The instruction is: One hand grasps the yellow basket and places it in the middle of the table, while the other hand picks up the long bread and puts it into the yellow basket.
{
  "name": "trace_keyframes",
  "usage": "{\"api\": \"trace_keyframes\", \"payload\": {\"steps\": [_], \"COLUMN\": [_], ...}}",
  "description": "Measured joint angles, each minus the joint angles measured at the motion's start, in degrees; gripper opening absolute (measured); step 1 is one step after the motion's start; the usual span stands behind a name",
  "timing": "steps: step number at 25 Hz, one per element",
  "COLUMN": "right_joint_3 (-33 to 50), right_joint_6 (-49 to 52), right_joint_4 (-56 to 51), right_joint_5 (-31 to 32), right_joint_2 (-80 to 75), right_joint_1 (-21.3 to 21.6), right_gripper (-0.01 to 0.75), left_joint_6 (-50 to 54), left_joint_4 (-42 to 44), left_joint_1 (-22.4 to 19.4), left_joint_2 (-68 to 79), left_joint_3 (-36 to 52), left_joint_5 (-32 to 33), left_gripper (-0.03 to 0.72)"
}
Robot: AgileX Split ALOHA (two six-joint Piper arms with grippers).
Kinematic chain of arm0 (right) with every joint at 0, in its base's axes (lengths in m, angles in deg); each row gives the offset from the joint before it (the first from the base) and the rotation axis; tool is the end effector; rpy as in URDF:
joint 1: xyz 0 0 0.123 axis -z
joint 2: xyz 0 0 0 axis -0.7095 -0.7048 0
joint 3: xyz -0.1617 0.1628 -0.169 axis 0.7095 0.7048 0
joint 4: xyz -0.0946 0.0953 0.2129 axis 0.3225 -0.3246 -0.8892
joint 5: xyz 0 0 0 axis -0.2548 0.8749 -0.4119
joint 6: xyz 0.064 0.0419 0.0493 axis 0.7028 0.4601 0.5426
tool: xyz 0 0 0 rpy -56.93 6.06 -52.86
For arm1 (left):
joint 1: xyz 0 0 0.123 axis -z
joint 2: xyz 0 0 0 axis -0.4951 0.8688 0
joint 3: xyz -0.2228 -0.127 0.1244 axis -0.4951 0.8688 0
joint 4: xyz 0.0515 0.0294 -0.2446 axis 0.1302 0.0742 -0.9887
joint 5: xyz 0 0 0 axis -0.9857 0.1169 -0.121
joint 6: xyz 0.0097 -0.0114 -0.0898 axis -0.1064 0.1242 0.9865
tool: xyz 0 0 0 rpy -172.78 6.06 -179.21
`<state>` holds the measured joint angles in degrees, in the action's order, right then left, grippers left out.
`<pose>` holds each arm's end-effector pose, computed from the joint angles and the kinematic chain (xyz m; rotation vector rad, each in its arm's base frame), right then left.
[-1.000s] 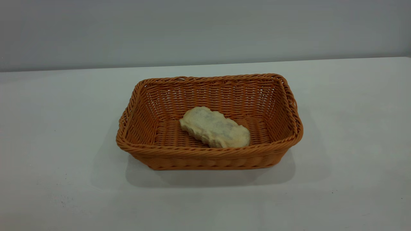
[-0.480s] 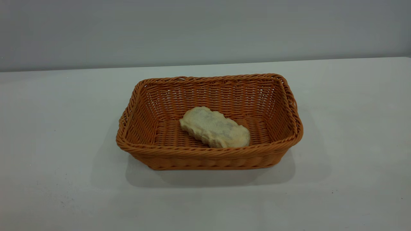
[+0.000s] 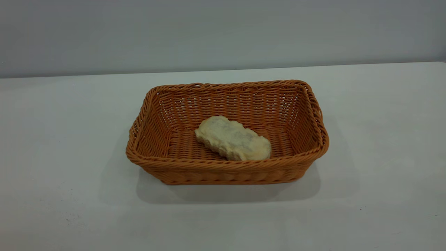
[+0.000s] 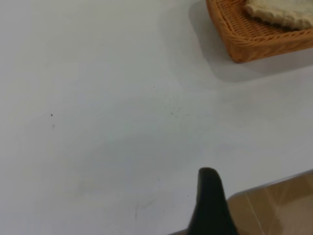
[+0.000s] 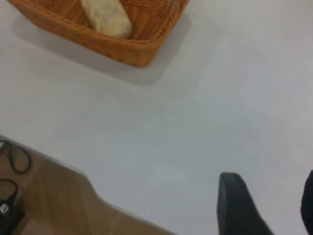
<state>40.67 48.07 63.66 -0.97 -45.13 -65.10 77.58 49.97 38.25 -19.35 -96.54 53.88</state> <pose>-0.0036 -0.0004 0.2653 -0.4736 2.1107 0.1573 -0.0117 -0.0039 0.2690 0.2538 2.0940 -0.1210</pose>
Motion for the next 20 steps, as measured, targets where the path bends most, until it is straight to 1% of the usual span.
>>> {"api": "trace_keyframes", "payload": {"steps": [4, 9, 12, 14, 20], "right_joint_3": [0.0, 0.0, 0.0, 0.0, 0.0], "right_joint_6": [0.0, -0.1, 0.0, 0.0, 0.0], "right_joint_4": [0.0, 0.0, 0.0, 0.1, 0.1], "right_joint_5": [-0.1, -0.1, -0.1, -0.1, -0.1], "right_joint_2": [0.1, 1.8, 1.9, 1.9, 1.9], "right_joint_1": [5.6, 12.8, 16.2, 17.1, 17.5], "right_gripper": [0.362, 0.362, 0.362, 0.362, 0.362], "left_joint_6": [-0.1, -0.1, -0.1, -0.1, -0.1], "left_joint_4": [-0.1, -0.2, -0.2, -0.2, -0.3], "left_joint_1": [-2.5, -7.3, -8.8, -9.0, -9.0], "left_joint_2": [0.0, 0.0, 0.0, 0.0, 0.0], "left_joint_3": [0.0, 0.0, 0.0, 0.0, 0.0], "left_joint_5": [0.0, -0.1, -0.1, -0.1, -0.1], "left_gripper": [0.583, 0.583, 0.583, 0.583, 0.583]}}
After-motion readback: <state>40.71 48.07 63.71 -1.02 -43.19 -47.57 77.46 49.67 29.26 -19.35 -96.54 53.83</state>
